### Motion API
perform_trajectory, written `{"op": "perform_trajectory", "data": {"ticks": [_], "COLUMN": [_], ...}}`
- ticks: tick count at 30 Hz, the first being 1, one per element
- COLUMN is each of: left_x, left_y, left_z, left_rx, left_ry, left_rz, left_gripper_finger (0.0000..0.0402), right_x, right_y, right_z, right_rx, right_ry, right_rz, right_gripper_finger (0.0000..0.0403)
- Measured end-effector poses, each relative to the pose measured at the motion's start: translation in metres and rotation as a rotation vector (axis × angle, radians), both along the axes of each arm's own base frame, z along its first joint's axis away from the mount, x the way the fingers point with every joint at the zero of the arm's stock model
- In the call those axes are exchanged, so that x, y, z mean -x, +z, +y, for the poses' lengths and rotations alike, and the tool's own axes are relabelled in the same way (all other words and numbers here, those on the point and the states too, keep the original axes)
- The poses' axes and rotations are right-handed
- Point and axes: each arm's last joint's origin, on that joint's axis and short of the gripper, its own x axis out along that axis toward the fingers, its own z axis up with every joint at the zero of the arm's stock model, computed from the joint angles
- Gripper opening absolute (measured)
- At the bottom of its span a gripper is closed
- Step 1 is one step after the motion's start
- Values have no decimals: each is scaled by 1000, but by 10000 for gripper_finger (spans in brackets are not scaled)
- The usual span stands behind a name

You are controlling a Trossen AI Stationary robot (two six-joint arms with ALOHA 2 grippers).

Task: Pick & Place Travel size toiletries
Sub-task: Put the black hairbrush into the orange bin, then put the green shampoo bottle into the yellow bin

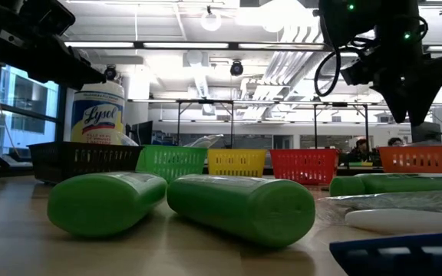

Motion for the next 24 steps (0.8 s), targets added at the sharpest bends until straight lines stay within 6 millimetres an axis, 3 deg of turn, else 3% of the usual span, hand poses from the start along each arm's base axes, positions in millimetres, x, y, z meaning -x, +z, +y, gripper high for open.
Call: {"op": "perform_trajectory", "data": {"ticks": [5,9,12,19,24], "left_x": [0,0,1,8,10], "left_y": [0,0,1,9,13], "left_z": [0,1,2,4,4], "left_rx": [0,-7,-18,-23,-25], "left_ry": [1,33,72,69,44], "left_rz": [0,-5,-15,-81,-111], "left_gripper_finger": [0,0,0,0,0], "right_x": [0,-1,0,23,44], "right_y": [1,9,28,92,102], "right_z": [-1,-1,2,16,22], "right_rx": [30,159,157,-191,-314], "right_ry": [-2,1,38,242,427], "right_rz": [-14,-152,-387,-1115,-1519], "right_gripper_finger": [203,186,165,81,12]}}
